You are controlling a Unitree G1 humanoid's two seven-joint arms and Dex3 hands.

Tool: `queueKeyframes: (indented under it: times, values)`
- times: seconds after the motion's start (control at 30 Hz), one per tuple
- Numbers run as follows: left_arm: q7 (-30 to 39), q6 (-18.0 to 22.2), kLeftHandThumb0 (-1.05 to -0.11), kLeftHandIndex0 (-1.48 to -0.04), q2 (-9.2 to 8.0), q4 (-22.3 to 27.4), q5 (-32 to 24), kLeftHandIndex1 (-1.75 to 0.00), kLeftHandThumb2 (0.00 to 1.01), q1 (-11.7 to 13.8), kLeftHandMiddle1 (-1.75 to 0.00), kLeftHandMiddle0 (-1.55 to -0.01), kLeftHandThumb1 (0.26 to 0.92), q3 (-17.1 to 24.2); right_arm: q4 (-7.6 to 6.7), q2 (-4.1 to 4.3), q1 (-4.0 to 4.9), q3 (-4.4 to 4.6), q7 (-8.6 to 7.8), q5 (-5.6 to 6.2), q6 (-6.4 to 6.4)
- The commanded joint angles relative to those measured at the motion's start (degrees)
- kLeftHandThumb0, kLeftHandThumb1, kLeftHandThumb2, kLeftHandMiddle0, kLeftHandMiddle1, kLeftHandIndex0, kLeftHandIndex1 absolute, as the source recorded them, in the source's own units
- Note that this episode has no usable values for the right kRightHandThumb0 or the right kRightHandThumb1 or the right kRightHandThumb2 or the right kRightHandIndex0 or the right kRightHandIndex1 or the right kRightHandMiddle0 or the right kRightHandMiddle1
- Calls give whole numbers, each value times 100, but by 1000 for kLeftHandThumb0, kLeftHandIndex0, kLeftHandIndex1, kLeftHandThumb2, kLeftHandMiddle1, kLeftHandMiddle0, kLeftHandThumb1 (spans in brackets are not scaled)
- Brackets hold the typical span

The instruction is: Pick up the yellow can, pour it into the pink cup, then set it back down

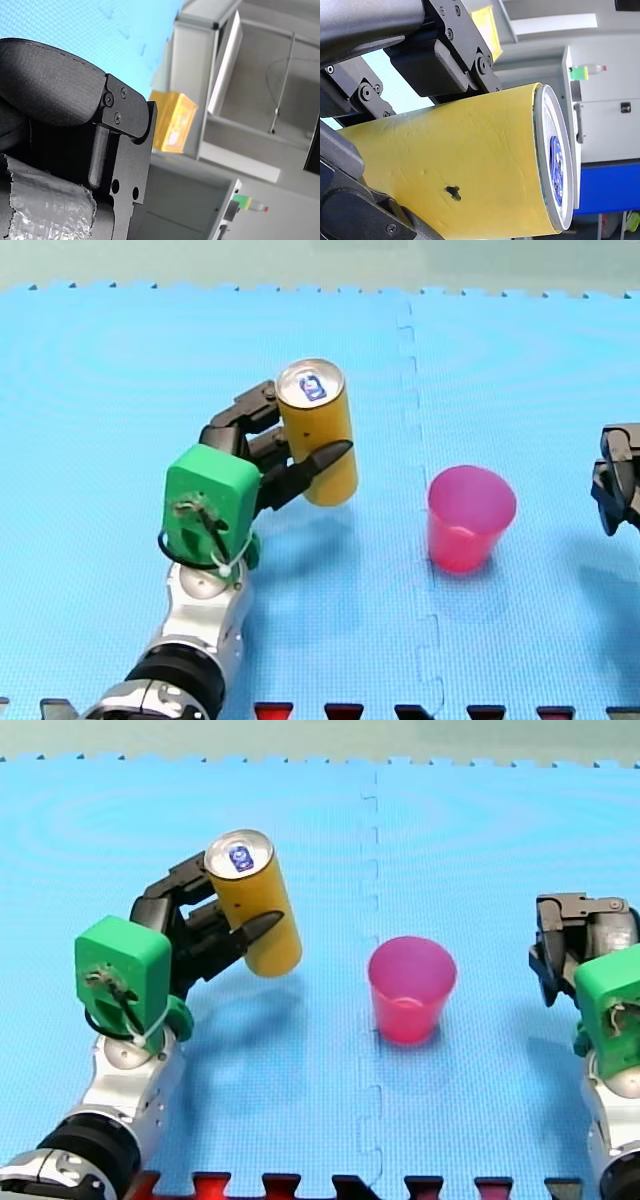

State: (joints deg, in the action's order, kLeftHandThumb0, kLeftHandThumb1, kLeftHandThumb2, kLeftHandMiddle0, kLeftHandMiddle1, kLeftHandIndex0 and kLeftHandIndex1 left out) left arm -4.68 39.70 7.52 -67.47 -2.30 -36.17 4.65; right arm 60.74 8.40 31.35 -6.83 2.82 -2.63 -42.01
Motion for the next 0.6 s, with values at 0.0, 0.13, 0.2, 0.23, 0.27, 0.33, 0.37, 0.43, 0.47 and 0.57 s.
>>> queueKeyframes:
  times: [0.0,0.13,0.2,0.23,0.27,0.33,0.37,0.43,0.47,0.57]
  values:
    - [-27,-46,-382,-1221,-1,132,22,0,1,92,-8,-1333,768,30,30,42,25,-22,-1,29,-51]
    - [8,-65,-381,-1221,-7,312,41,0,0,285,-6,-1336,767,51,73,49,26,-33,-10,31,-122]
    - [41,-80,-380,-1221,-10,392,29,0,0,352,-6,-1337,767,72,92,55,30,-37,-15,30,-147]
    - [19,-69,-380,-1220,-21,412,55,0,0,380,-5,-1337,767,69,100,61,33,-39,-17,29,-158]
    - [-13,-56,-379,-1220,-32,426,90,0,0,402,-5,-1338,766,61,109,67,36,-42,-21,29,-167]
    - [-212,38,-378,-1220,-83,423,286,0,0,446,-4,-1338,766,-12,124,72,38,-44,-28,28,-186]
    - [-307,83,-378,-1219,-102,420,380,0,0,461,-4,-1338,766,-47,132,74,40,-45,-30,29,-193]
    - [-457,157,-379,-1219,-125,410,535,0,0,479,-2,-1336,767,-106,148,76,45,-47,-29,28,-213]
    - [-501,179,-380,-1219,-129,404,582,0,1,483,-1,-1331,768,-123,155,78,48,-49,-28,28,-224]
    - [-567,206,-382,-1218,-135,375,655,0,1,497,-1,-1330,770,-151,171,83,47,-55,-34,32,-254]
